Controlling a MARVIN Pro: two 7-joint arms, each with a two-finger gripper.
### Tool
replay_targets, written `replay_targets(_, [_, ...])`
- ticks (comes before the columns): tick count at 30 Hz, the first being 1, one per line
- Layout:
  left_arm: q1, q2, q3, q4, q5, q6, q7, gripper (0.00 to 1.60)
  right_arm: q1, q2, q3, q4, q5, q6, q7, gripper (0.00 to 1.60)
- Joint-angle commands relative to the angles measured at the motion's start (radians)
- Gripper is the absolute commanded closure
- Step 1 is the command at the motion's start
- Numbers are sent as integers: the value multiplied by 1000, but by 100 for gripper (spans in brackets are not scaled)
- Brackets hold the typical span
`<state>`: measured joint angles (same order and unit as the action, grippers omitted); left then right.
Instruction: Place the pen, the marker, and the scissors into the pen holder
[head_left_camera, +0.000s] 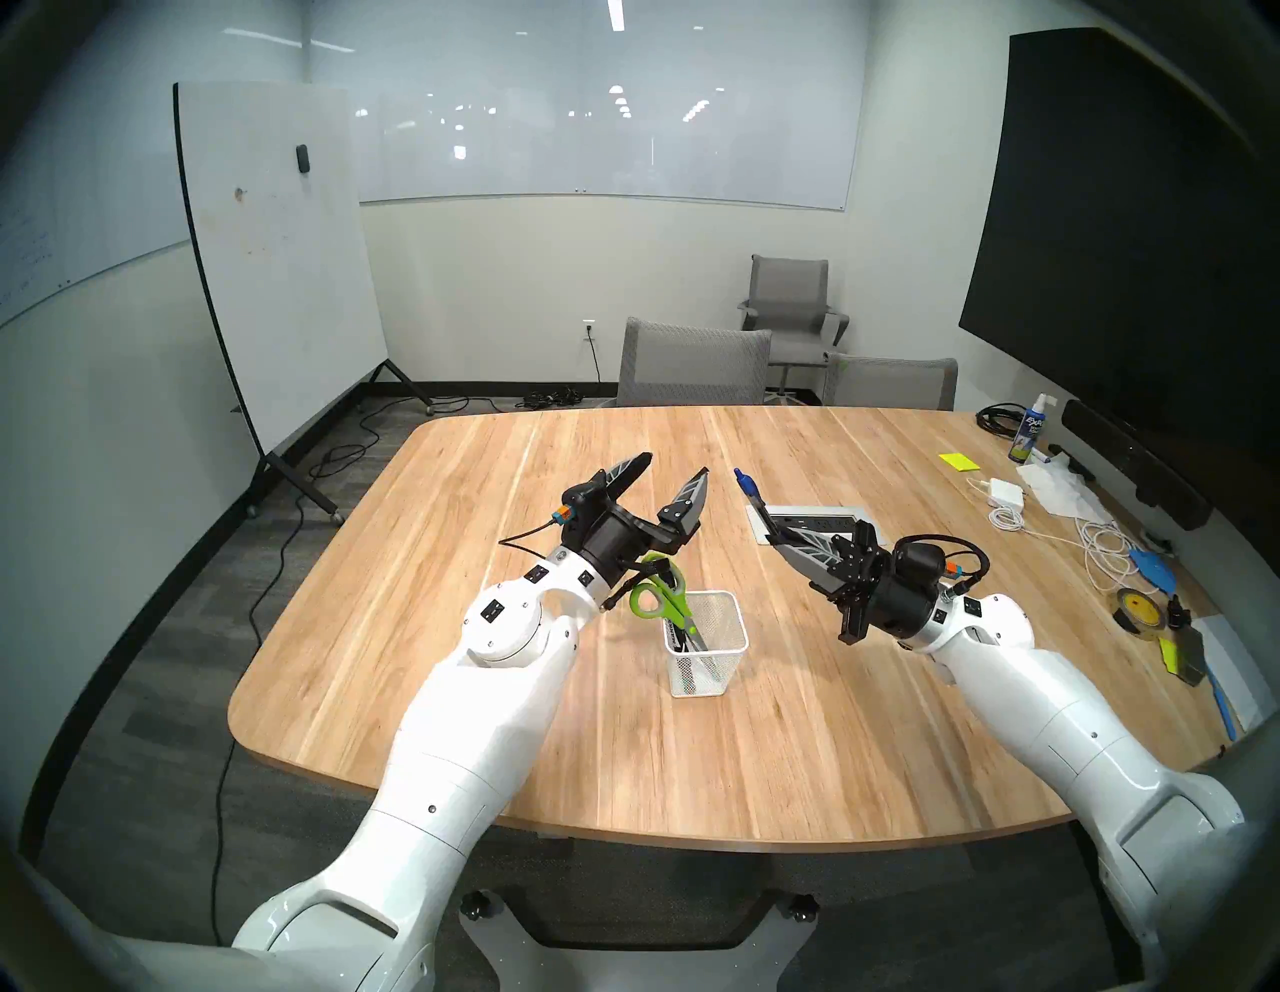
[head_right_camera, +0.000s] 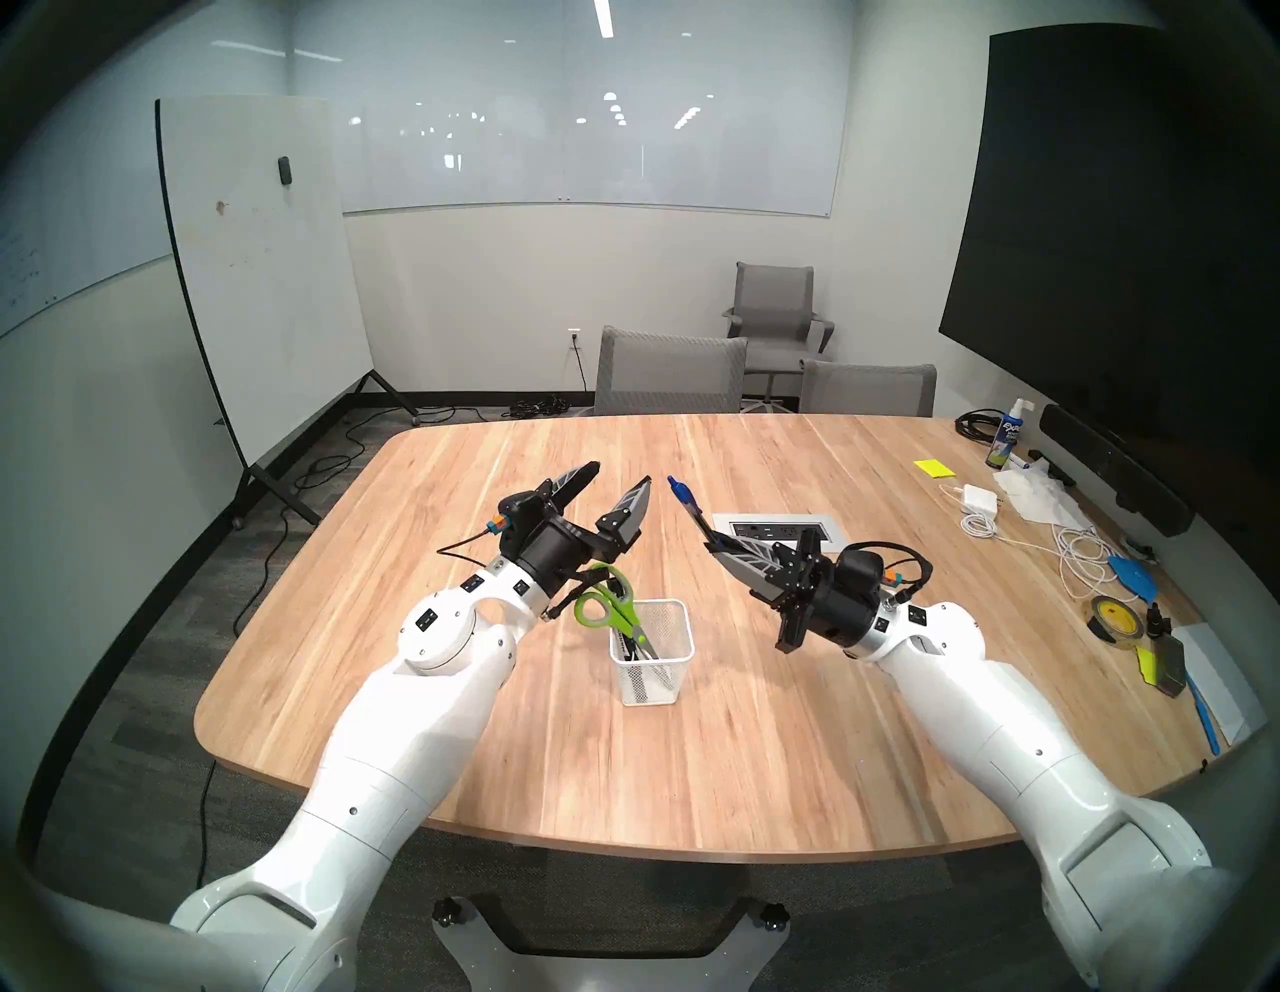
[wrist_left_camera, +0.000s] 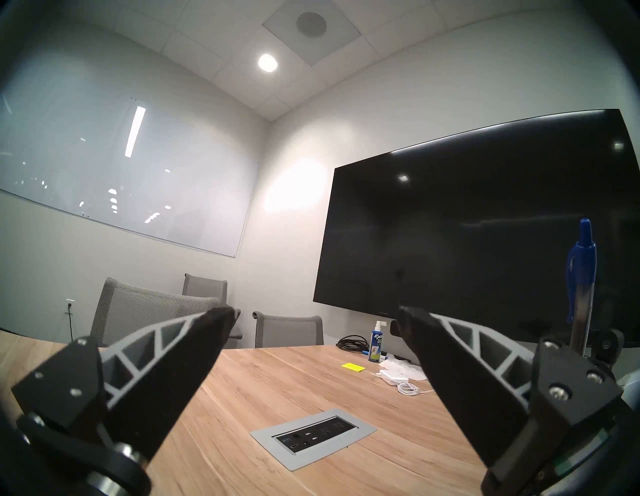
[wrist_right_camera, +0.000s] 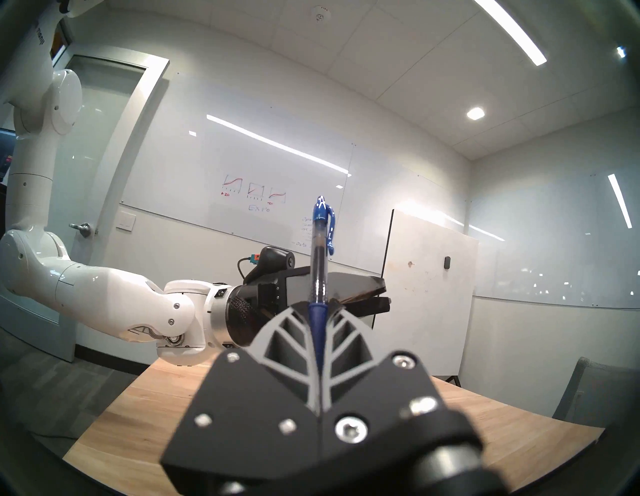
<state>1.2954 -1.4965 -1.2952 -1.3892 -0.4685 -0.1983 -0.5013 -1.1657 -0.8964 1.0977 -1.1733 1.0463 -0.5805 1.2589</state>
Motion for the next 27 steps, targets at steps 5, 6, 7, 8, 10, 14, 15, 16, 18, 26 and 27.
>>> replay_targets(5, [-6,3,1,-32,-1,3,-6,0,41,-17,-25,22,-9,4,45,160])
replay_targets(6, [-6,3,0,-32,-2,3,-7,0,44,-20,-29,27,-9,3,45,160])
replay_targets(7, [-6,3,0,-32,-2,4,-8,0,47,-21,-32,30,-9,3,46,160])
replay_targets(8, [-7,3,0,-31,-2,4,-8,0,51,-23,-36,34,-9,3,47,160])
replay_targets(10, [-6,2,0,-32,-1,5,-8,0,64,-29,-48,51,-16,6,51,160])
replay_targets(14, [-5,1,-1,-33,1,6,-6,0,79,-40,-63,74,-18,3,51,160])
replay_targets(15, [-5,1,-1,-34,1,6,-5,0,83,-43,-66,79,-18,1,51,160])
replay_targets(16, [-4,1,-1,-35,1,8,-4,0,89,-47,-71,87,-20,1,54,160])
replay_targets(18, [-3,1,-1,-37,2,10,-3,0,96,-51,-78,97,-22,0,55,160])
replay_targets(26, [-2,2,-1,-40,1,17,0,0,135,-75,-104,150,-25,-2,58,160])
replay_targets(27, [-2,3,0,-41,0,17,1,0,139,-78,-107,155,-25,-3,58,160])
